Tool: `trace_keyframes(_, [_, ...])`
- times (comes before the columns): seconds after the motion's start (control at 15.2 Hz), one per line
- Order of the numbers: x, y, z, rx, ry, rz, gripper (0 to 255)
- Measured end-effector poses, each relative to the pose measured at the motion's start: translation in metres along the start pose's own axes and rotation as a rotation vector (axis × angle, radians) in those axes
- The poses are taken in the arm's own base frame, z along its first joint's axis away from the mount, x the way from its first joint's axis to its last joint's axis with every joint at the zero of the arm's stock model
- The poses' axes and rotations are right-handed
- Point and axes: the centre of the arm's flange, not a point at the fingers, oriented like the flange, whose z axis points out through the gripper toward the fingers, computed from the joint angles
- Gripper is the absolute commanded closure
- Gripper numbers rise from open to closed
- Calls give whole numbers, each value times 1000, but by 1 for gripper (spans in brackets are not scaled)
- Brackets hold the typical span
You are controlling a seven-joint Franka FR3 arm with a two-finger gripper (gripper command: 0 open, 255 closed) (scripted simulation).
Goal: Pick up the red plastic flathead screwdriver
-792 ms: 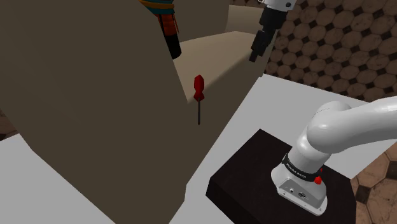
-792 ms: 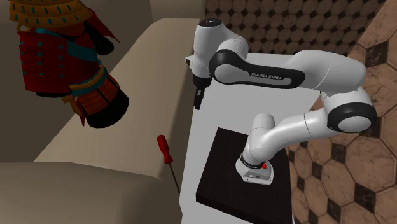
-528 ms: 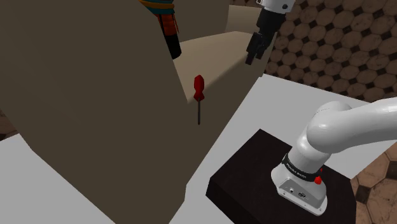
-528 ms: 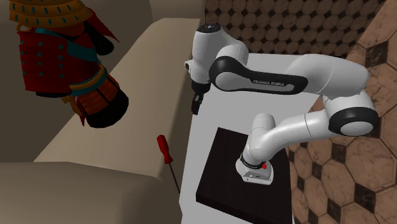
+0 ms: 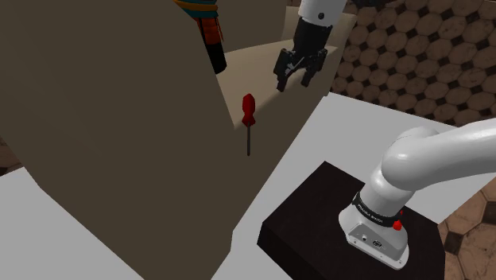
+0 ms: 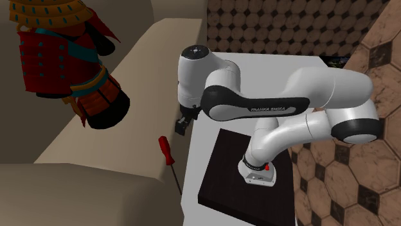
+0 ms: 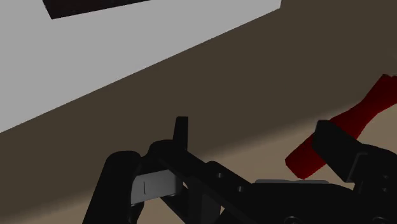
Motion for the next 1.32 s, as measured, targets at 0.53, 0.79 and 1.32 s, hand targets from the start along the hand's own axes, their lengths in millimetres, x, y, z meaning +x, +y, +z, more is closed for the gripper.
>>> trace_keyframes(0.53, [14,-105,16,-20,21,293,0])
trace_keyframes(0.79, [18,-120,31,-21,22,343,0])
trace_keyframes(1.32, [15,-122,59,-20,22,347,255])
